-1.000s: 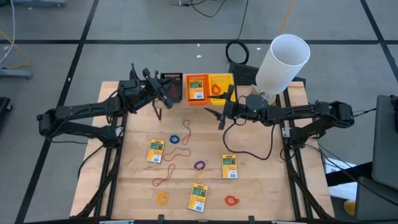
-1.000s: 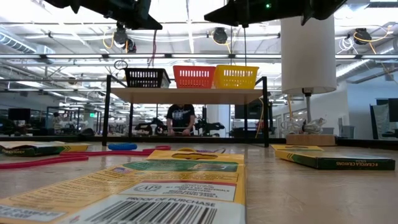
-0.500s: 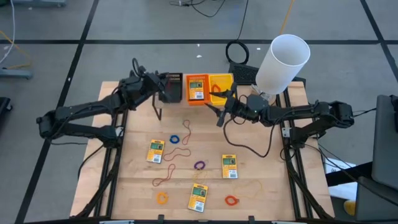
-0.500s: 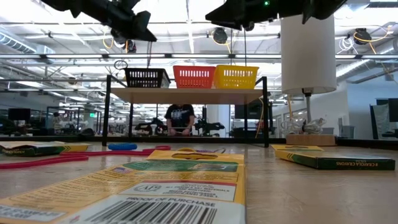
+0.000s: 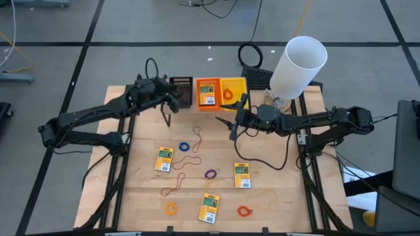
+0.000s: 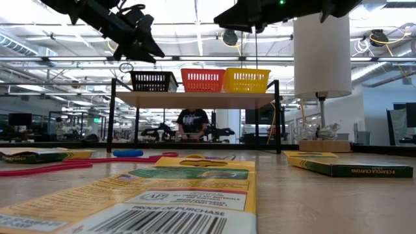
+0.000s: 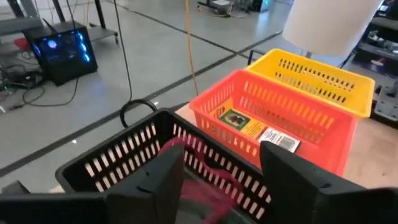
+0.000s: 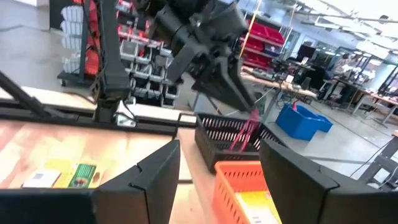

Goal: Pick & Place Office Desk Supplies
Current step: Put the red rubberband into the black bin on the shelf, then put the yellow crayon box into the orange bin on the shelf

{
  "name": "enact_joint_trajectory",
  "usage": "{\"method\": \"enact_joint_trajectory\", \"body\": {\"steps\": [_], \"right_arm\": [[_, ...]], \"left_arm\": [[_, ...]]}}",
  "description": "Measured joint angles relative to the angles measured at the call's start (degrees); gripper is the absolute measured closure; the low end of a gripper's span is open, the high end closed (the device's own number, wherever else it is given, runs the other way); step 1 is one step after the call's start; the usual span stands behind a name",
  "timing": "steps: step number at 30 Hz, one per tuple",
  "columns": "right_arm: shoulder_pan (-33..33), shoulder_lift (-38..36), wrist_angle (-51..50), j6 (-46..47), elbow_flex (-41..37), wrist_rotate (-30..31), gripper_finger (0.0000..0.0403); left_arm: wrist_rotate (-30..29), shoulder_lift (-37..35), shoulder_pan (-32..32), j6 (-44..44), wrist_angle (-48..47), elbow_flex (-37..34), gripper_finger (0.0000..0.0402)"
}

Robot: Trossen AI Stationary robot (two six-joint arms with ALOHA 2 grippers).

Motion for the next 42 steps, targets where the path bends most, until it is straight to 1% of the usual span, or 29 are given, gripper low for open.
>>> {"method": "enact_joint_trajectory", "body": {"steps": [2,5,7,9,11,14,17,20,22,24,29,31,34,38,42], "right_arm": [[-0.02,0.0,-1.14,0.0,0.0,0.04,0.0193],[-0.02,0.0,-1.74,-0.02,0.0,0.09,0.0193],[-0.02,0.0,-1.68,-0.56,0.0,0.07,0.0193],[-0.02,0.0,-1.7,-2.05,0.0,0.07,0.0193],[-0.02,0.0,-1.73,-2.97,0.0,0.14,0.0193],[-0.02,0.0,-2.17,-3.15,0.0,0.13,0.0193],[-0.01,0.0,-3.93,-3.8,0.0,0.06,0.0193],[0.38,-0.26,-7.37,-3.26,0.0,-0.04,0.0193],[0.93,-0.39,-10.08,-2.8,-0.02,-0.66,0.0193],[1.5,-0.47,-12.76,-1.63,-0.03,-3.08,0.0193],[3.12,-0.87,-13.56,0.23,-0.09,-14.67,0.0193],[3.83,-0.83,-13.34,0.22,-0.1,-17.63,0.0193],[4.87,-0.85,-12.89,0.5,-0.09,-18.05,0.0193],[5.49,-0.83,-13.06,1.35,-0.09,-17.99,0.0193],[5.6,-0.83,-13.08,1.47,-0.09,-17.97,0.0193]], "left_arm": [[-0.71,0.0,0.01,-0.37,0.61,0.13,0.0192],[1.83,0.0,0.07,-1.55,-5.66,3.09,0.019],[1.44,0.0,-0.04,-1.51,-8.65,5.21,0.019],[0.81,0.0,-0.22,-1.66,-9.2,6.53,0.019],[1.52,-0.02,-0.85,-1.76,-9.19,7.33,0.019],[7.09,-0.02,-2.42,-0.11,-9.3,7.58,0.019],[15.73,-0.02,-4.49,1.1,-11.63,7.58,0.019],[23.85,-0.02,-7.91,-1.28,-14.89,7.6,0.019],[25.47,-0.02,-11.07,-1.7,-17.42,7.58,0.019],[23.91,0.3,-14.8,-1.66,-19.76,7.59,0.019],[14.04,0.42,-23.02,-3.26,-27.7,7.58,0.019],[10.41,0.42,-25.87,-5.02,-32.37,7.24,0.019],[6.64,0.42,-29.26,-9.32,-35.94,4.91,0.019],[6.56,0.42,-32.16,-13.6,-40.16,0.55,0.019],[6.93,0.44,-32.94,-16.76,-43.13,-4.71,0.019]]}}
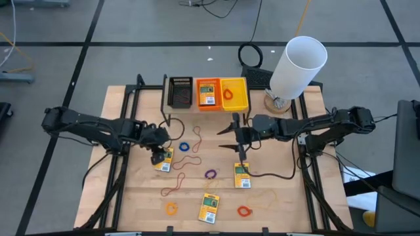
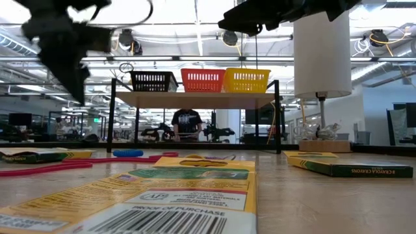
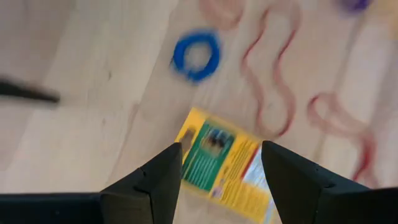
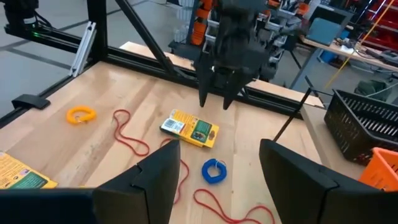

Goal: Pick & Place Office Desk Supplies
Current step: Put the yellow crayon box into the orange bin on the shelf

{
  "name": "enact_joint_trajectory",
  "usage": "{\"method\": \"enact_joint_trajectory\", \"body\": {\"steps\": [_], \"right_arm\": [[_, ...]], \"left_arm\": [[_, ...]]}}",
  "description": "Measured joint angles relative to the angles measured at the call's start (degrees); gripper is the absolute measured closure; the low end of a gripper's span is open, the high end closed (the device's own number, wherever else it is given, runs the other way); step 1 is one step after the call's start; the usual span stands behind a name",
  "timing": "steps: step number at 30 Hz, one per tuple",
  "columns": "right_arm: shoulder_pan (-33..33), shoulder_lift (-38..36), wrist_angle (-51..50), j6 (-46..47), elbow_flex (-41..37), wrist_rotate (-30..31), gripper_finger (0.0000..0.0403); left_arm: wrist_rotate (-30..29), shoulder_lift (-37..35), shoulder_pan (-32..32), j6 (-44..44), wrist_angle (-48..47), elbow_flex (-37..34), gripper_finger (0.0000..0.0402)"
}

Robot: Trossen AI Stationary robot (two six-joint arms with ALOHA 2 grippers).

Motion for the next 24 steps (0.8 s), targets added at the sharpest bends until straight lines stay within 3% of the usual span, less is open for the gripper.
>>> {"method": "enact_joint_trajectory", "body": {"steps": [12,24], "right_arm": [[0.02,0.0,-1.94,0.01,0.0,0.02,0.0193],[-0.04,0.02,-1.91,-0.38,0.07,0.04,0.0193]], "left_arm": [[-5.65,0.09,4.41,2.25,1.36,-4.45,0.019],[-3.41,9.87,5.2,6.47,3.69,-4.49,0.019]]}}
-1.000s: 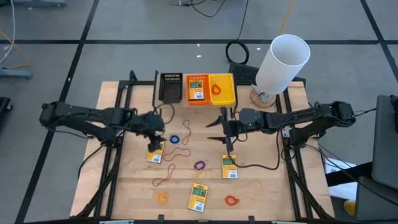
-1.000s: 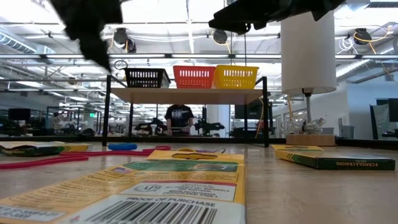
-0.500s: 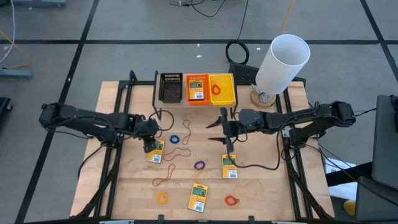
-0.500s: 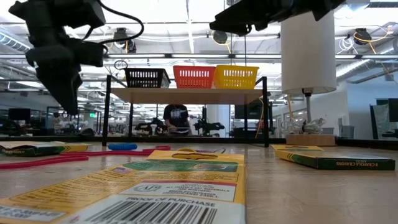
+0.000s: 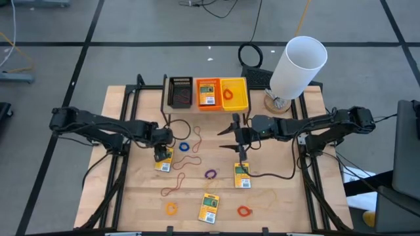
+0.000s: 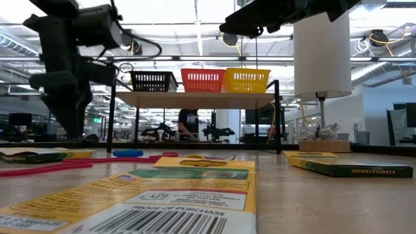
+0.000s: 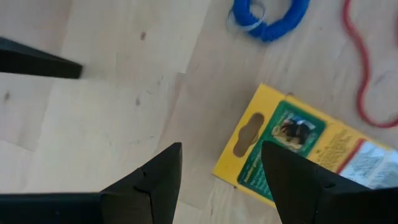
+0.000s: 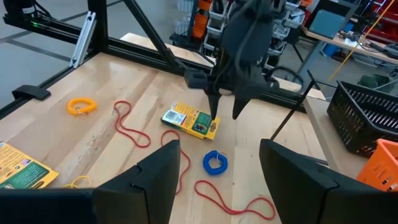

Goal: Pick & Place Office Desk Supplies
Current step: Put the yellow crayon box into the orange bin on the shelf

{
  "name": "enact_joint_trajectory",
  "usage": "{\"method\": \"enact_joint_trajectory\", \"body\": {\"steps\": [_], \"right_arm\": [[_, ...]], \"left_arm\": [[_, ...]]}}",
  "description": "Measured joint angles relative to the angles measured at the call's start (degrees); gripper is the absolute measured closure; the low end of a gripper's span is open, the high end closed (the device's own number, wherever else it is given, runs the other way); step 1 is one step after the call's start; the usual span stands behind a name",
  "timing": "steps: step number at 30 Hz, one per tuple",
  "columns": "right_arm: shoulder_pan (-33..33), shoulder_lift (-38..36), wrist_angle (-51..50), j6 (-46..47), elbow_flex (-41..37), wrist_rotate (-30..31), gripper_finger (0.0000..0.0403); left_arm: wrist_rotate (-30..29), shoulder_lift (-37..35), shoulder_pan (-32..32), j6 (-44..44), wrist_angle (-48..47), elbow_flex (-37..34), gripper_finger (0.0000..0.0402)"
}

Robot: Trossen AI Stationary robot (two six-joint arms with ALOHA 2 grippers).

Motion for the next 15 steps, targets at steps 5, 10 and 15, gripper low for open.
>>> {"method": "enact_joint_trajectory", "body": {"steps": [5,10,15], "right_arm": [[0.0,0.0,-0.05,0.17,0.0,0.02,0.0193],[0.0,0.0,-0.12,0.29,0.0,0.02,0.0193],[0.0,0.0,-0.1,0.33,0.0,0.02,0.0193]], "left_arm": [[-0.04,3.69,0.0,1.32,0.93,0.0,0.019],[-0.46,5.39,0.5,2.77,2.94,0.0,0.019],[-0.48,5.9,1.63,3.21,3.45,0.04,0.019]]}}
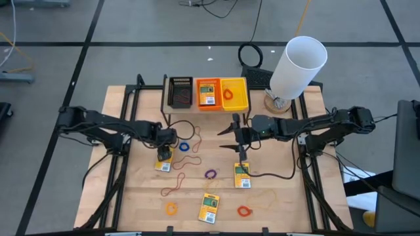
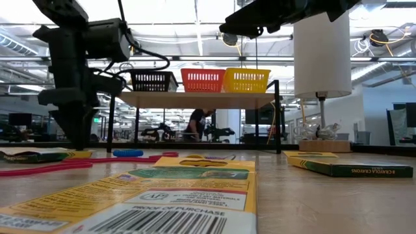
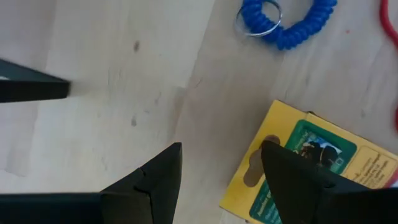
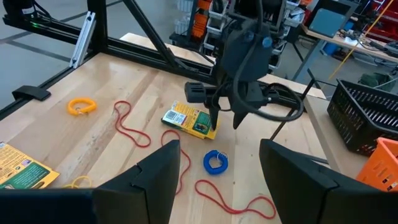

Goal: Pick & Place Office Desk Supplies
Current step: Put the yellow crayon box into the orange bin on the shelf

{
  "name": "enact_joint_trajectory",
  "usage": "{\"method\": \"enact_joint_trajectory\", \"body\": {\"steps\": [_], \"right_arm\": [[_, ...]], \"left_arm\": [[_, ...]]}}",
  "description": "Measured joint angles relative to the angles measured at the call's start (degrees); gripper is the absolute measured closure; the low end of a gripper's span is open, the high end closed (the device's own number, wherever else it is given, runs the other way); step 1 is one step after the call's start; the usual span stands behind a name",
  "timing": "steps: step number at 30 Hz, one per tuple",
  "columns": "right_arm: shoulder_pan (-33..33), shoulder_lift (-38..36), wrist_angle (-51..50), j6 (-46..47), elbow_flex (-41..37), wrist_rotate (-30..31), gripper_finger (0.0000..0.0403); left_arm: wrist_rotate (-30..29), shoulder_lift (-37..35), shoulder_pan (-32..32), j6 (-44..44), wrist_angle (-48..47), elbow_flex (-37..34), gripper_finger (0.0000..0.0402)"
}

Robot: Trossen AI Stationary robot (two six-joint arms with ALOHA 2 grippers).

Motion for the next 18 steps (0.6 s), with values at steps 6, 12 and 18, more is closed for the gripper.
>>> {"method": "enact_joint_trajectory", "body": {"steps": [6,12,18], "right_arm": [[0.0,0.0,0.01,0.02,0.0,0.0,0.0193],[0.0,0.0,0.02,0.02,0.0,0.0,0.0193],[0.0,0.0,-0.02,0.02,0.0,0.0,0.0193]], "left_arm": [[0.06,1.21,0.46,1.35,-0.12,0.0,0.019],[0.47,3.15,0.52,2.22,-0.48,0.0,0.019],[3.01,3.7,0.52,2.45,-0.77,0.07,0.019]]}}
